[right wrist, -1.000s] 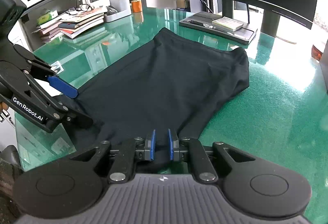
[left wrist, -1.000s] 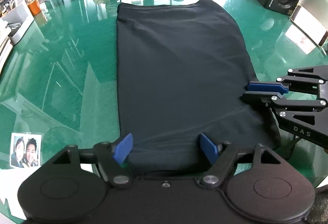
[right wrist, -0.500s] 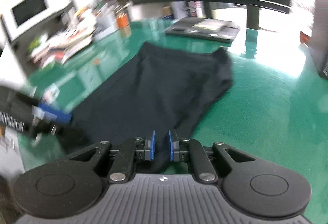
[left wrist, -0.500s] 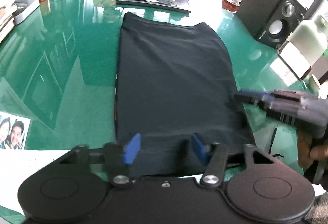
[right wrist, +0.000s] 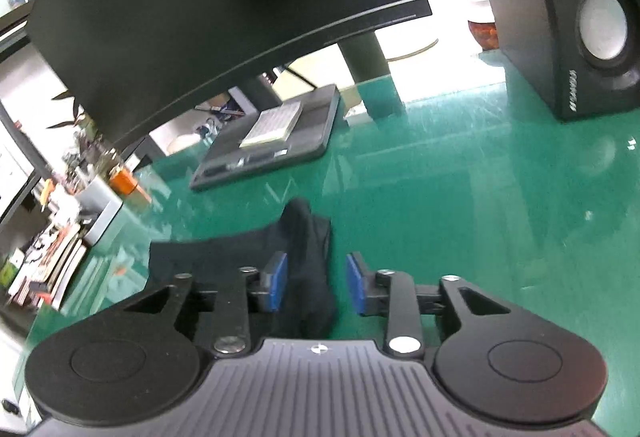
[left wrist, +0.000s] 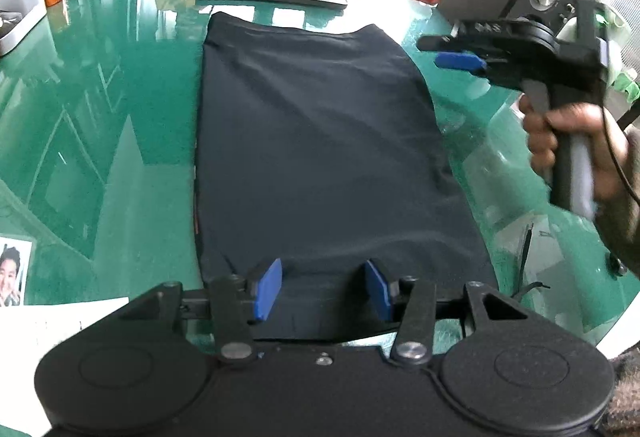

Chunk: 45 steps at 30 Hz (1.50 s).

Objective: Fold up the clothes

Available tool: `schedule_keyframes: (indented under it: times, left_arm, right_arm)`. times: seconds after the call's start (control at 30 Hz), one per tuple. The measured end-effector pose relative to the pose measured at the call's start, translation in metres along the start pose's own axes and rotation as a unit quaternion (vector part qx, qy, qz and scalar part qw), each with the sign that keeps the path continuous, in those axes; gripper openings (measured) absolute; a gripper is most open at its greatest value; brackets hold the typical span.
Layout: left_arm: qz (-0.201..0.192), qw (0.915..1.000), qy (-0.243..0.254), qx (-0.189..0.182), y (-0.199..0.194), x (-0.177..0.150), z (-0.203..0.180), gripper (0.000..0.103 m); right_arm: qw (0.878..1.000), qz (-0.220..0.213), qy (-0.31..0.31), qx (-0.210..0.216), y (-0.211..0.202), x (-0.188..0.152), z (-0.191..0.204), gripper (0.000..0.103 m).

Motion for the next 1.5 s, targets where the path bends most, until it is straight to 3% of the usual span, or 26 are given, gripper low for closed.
schedule_keyframes:
  times: [0.07, 0.3, 0.33, 0.43, 0.47, 0.9, 1.1, 1.2, 1.33, 1.5]
  left_arm:
    - [0.001, 1.0, 0.0, -0.002, 0.001, 0.0, 0.0, 0.046]
    - [0.008, 0.9999, -0.002, -0.008, 0.003, 0.003, 0.003, 0.047]
    - [0.008, 0.9999, -0.002, -0.008, 0.003, 0.003, 0.003, 0.047]
    - [0.01, 0.9999, 0.0, -0.007, 0.003, 0.003, 0.003, 0.048]
    - [0.011, 0.9999, 0.001, -0.006, 0.003, 0.003, 0.002, 0.049]
    - [0.012, 0.9999, 0.01, 0.005, 0.004, -0.001, 0.001, 0.049]
    - [-0.011, 0.9997, -0.02, -0.011, -0.006, 0.006, 0.006, 0.054]
    - [-0.012, 0.9995, -0.025, -0.012, -0.005, 0.005, 0.009, 0.054]
    - [-0.009, 0.9994, -0.032, -0.013, 0.0, 0.004, 0.012, 0.054]
    - [-0.01, 0.9991, -0.036, -0.018, 0.002, 0.006, 0.013, 0.055]
  right_arm:
    - [1.0, 0.0, 0.001, -0.005, 0.009, 0.005, 0.001, 0.046]
    - [0.999, 0.032, -0.029, 0.003, 0.034, -0.004, 0.017, 0.047]
    - [0.999, 0.039, -0.039, 0.002, 0.038, -0.007, 0.021, 0.044]
    - [0.996, 0.046, -0.07, 0.0, 0.042, -0.012, 0.029, 0.018]
    - [0.996, 0.046, -0.072, -0.001, 0.042, -0.012, 0.029, 0.016]
    - [0.996, 0.041, -0.075, -0.008, 0.043, -0.01, 0.025, 0.011]
    - [0.999, 0.027, -0.02, 0.037, 0.03, 0.005, 0.012, 0.021]
    - [0.998, 0.013, -0.023, 0.058, 0.026, 0.016, 0.016, 0.031]
    - [0.989, 0.006, -0.117, 0.093, 0.029, 0.023, 0.055, 0.039]
    - [0.959, 0.015, -0.253, 0.129, 0.049, 0.009, 0.122, 0.042]
Point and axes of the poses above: each gripper's, at about its wrist camera, not at the fingertips, and y roughly the way its jaws point, z to its left, x to its top, the point moved 8 cm from there along y, roughly the way its jaws point, and after that the axes turned 11 degrees about -x, right-handed, at the moved point
